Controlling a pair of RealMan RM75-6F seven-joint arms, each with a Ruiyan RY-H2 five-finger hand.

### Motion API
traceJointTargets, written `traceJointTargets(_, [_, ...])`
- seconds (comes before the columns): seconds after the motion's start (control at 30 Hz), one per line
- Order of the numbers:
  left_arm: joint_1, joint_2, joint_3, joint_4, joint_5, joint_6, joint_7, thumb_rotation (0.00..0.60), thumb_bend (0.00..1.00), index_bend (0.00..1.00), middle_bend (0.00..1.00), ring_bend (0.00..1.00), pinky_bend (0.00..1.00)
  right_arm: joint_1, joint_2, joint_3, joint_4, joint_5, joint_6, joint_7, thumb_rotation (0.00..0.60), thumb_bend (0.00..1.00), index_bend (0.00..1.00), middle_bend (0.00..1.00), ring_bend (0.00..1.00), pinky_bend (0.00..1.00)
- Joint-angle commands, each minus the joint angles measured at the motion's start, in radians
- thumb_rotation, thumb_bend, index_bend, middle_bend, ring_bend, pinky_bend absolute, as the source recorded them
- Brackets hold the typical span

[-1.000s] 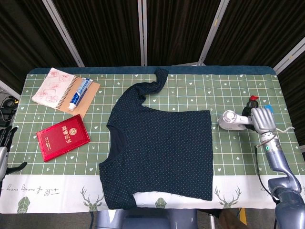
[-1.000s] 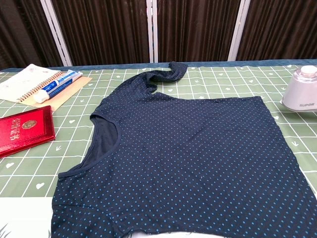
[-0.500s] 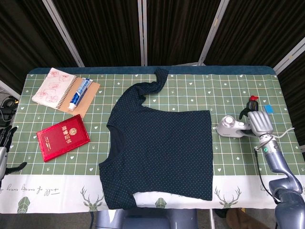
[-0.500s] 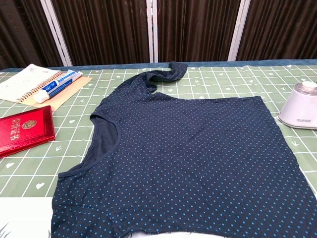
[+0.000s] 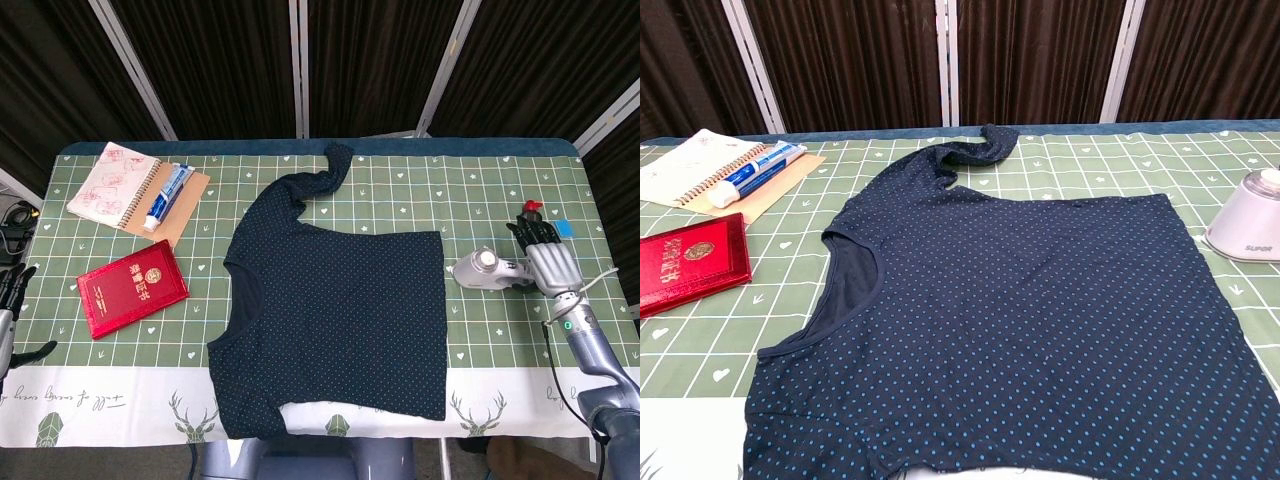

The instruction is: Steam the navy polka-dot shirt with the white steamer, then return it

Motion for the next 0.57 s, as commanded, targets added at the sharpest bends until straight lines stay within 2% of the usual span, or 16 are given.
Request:
traceJointTargets(0.03, [0.006, 0.008, 0.001, -0.004, 0.008, 0.011, -0.011, 0.600, 0.00, 0.00, 0.00, 0.00, 0.00, -0.067, 0.150, 0.027, -0.268, 0.037, 0.091, -0.200, 0.600, 0.00, 0.00, 0.00, 0.00, 0.00])
traceJointTargets(0.17, [0.011, 0.015, 0.001, -0.002, 0.020, 0.020, -0.030, 0.600, 0.00, 0.00, 0.00, 0.00, 0.00, -0.142, 0.331, 0.053, -0.652, 0.079, 0.195, -0.361, 0.600, 0.00, 0.00, 0.00, 0.00, 0.00])
traceJointTargets(0.3, [0.017, 0.016, 0.004, 0.002, 0.042, 0.038, -0.038, 0.600, 0.00, 0.00, 0.00, 0.00, 0.00, -0.218, 0.448, 0.052, -0.923, 0.100, 0.292, -0.478, 0.600, 0.00, 0.00, 0.00, 0.00, 0.00])
traceJointTargets(0.4, [0.023, 0.017, 0.010, 0.003, 0.061, 0.048, -0.050, 0.600, 0.00, 0.00, 0.00, 0.00, 0.00, -0.275, 0.487, 0.046, -1.059, 0.129, 0.358, -0.584, 0.600, 0.00, 0.00, 0.00, 0.00, 0.00])
traceJointTargets(0.57, [0.031, 0.030, 0.021, 0.000, 0.088, 0.054, -0.081, 0.600, 0.00, 0.00, 0.00, 0.00, 0.00, -0.329, 0.482, 0.033, -1.137, 0.109, 0.439, -0.640, 0.600, 0.00, 0.00, 0.00, 0.00, 0.00])
